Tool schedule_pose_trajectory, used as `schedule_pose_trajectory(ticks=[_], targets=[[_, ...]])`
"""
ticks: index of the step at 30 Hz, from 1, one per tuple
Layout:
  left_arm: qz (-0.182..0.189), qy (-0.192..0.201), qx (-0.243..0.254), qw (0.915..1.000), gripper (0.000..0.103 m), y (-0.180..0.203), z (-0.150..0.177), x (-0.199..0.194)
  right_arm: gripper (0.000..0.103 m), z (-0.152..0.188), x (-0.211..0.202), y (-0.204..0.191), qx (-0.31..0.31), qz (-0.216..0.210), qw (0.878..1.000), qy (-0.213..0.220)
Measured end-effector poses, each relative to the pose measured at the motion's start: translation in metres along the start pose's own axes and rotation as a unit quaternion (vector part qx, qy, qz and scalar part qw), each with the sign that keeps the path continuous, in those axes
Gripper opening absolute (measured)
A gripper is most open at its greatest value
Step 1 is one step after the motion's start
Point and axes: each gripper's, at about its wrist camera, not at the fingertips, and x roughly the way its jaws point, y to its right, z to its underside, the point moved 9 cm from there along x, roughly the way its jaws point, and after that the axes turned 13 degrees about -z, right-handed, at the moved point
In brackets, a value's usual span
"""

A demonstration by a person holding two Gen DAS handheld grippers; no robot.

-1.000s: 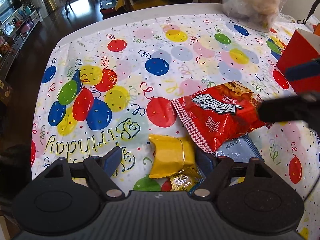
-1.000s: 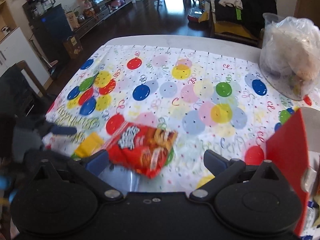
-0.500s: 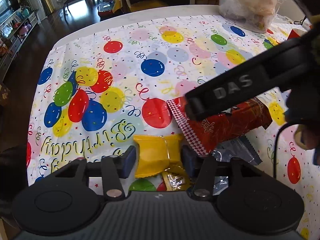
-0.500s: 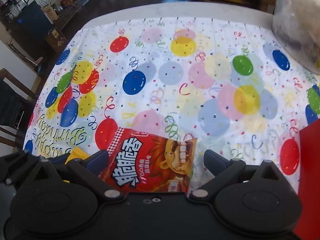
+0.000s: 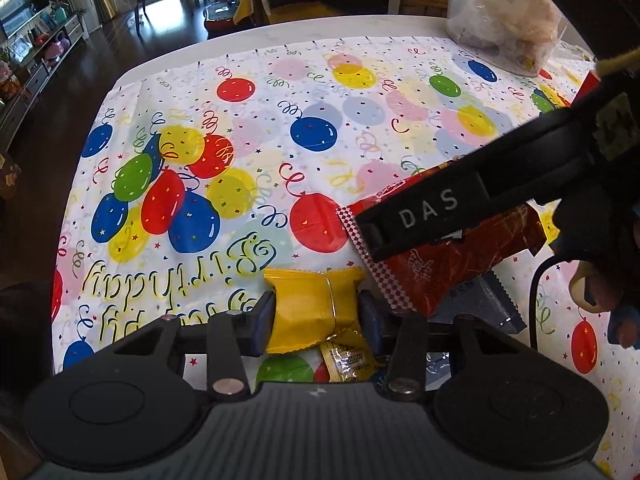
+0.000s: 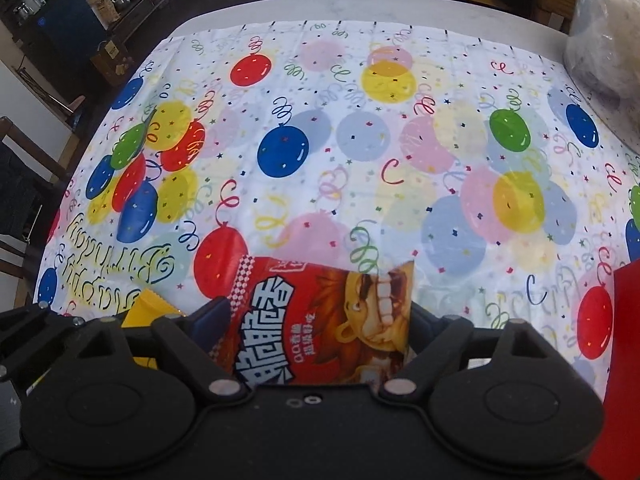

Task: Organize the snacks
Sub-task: 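Grasp the yellow packet with the left tool while the right tool grasps the red chip bag, then carry the yellow packet with the left tool while the right tool carries the chip bag into the box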

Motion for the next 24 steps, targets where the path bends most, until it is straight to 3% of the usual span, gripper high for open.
schedule_pose_trajectory(ticks=[3, 9, 14, 24], targets=[[-0.004, 0.0, -0.002, 1.0, 0.043, -0.001, 0.001, 0.0, 0.072, 0.0, -0.004, 0.001, -0.002, -0.002, 1.0, 0.007], [-0.008, -0.001, -0.011, 0.9999, 0.043, -0.005, 0.002, -0.003, 0.064, 0.004, -0.014, 0.002, 0.0, -0.003, 1.0, 0.025], [-0.014, 0.001, -0.019, 0.9997, 0.043, -0.01, 0.003, -0.008, 0.048, 0.005, -0.026, 0.0, 0.001, -0.011, 0.999, 0.039], [-0.022, 0.01, -0.036, 0.9991, 0.042, -0.019, 0.004, -0.023, 0.031, 0.012, -0.057, -0.017, -0.008, -0.039, 0.996, 0.075]])
